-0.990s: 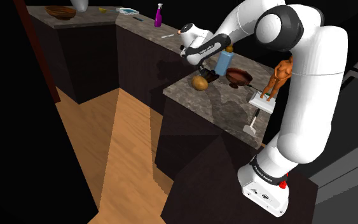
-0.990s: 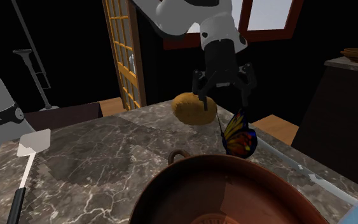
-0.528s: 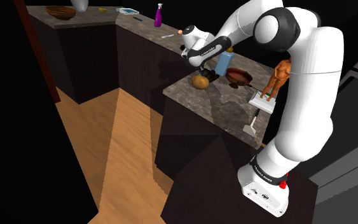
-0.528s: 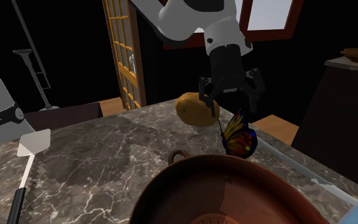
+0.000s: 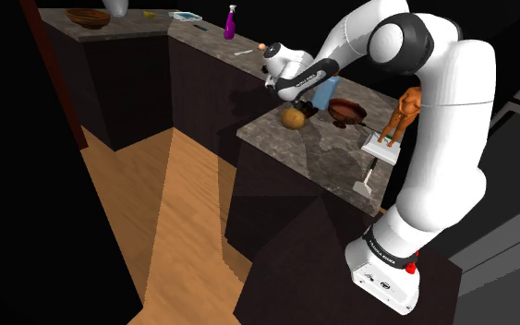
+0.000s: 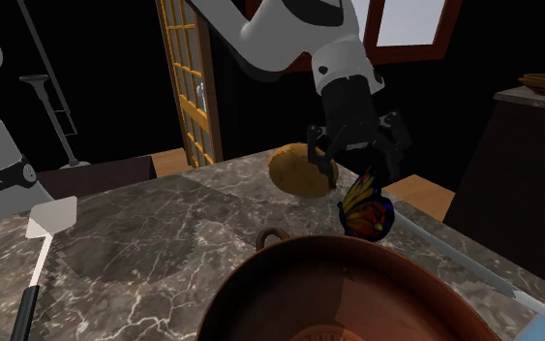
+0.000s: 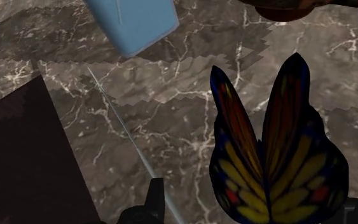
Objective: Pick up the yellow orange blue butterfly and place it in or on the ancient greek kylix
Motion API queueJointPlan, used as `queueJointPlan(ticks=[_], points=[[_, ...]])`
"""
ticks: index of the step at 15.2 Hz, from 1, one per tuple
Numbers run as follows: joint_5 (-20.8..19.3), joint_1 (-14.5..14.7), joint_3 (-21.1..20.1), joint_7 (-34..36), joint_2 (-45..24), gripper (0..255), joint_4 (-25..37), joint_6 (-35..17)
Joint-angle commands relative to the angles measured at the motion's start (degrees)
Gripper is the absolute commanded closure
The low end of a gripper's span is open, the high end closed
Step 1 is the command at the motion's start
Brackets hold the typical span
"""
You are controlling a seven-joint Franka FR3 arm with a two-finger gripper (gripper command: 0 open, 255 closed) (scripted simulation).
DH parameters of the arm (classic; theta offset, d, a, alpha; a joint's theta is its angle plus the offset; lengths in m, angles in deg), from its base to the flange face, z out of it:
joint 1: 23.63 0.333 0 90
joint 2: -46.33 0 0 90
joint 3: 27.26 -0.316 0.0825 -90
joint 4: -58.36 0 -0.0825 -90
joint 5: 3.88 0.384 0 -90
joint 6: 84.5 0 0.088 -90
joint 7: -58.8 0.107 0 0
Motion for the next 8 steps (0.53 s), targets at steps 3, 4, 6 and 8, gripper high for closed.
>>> queueJointPlan(ticks=[3, 4, 6, 8], points=[[10.91, -0.49, -1.69, 0.2, -2.94, 255, 1.53, 0.32], [10.64, -0.21, -1.72, 1.04, -2.5, 255, 0.4, 0.12], [9.43, 0.61, -1.67, 3.82, 0.25, 255, -4.67, -0.54], [9.88, 0.55, -1.77, 2.81, 1.24, 255, -4.73, -0.05]])
